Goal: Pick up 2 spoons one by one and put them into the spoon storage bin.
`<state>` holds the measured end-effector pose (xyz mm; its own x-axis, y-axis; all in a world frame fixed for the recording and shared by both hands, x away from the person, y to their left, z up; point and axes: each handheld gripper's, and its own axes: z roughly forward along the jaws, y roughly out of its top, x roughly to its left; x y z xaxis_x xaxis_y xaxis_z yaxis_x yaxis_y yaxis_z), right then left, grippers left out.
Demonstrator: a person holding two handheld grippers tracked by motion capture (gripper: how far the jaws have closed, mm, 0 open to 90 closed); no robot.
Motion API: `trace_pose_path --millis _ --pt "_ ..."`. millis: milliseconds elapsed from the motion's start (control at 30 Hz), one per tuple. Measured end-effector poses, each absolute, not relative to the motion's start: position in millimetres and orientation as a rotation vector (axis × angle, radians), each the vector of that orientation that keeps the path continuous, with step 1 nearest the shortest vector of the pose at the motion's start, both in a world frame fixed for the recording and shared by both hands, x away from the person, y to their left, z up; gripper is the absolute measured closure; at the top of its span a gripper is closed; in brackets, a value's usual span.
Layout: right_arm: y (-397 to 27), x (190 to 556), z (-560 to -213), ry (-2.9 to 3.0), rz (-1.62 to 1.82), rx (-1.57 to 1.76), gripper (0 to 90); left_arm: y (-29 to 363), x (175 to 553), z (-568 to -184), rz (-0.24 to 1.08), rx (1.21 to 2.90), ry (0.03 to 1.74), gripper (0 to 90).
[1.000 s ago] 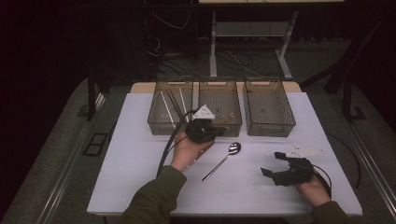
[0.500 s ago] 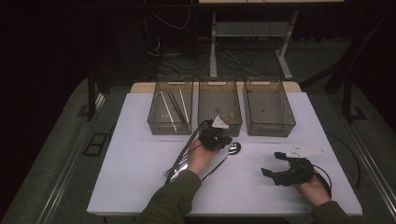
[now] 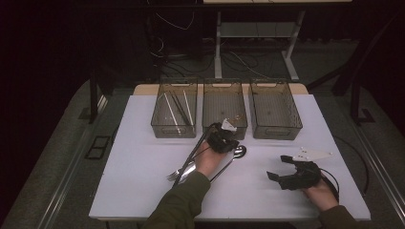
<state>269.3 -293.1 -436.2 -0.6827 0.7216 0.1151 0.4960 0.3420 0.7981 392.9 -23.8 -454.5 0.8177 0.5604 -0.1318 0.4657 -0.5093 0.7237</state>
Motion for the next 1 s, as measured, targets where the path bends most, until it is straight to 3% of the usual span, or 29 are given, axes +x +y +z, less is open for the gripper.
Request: trace_pose_path --millis 1000 --pt "-292.9 269.6 -436.2 2.352 1.254 1.091 14.4 -63.9 359.3 -452.4 0.009 2.290 0.495 89.4"
